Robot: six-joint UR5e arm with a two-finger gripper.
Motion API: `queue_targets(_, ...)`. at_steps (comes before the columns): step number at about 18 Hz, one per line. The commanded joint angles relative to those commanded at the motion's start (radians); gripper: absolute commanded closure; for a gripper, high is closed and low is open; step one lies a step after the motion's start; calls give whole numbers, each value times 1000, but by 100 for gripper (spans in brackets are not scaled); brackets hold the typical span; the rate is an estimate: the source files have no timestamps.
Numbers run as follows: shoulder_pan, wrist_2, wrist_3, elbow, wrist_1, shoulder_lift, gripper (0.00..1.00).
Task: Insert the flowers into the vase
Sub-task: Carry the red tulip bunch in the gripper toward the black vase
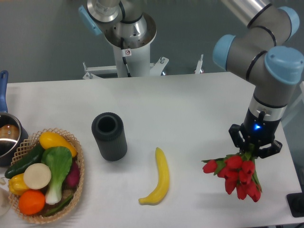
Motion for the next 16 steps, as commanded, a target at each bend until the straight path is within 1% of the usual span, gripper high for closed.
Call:
queue_targets(4,-14,-38,-17,-5,-12,35,100)
queue_targets(5,-15,-58,-49,-5,-12,44,100)
queue_targets(7,-17,-135,-136,-12,-8,67,100)
queue_targets(8,-18,-191,-162,-23,-2,80,100)
queue_targets(10,-20,-308,-172,-46,-2,118,100)
queue_targets(12,-18,-447,-215,-84,3,144,100)
queue_targets(14,-15,-587,-259,-132,38,189,100)
queue_targets(16,-11,-717,-304,-201,107,221,100)
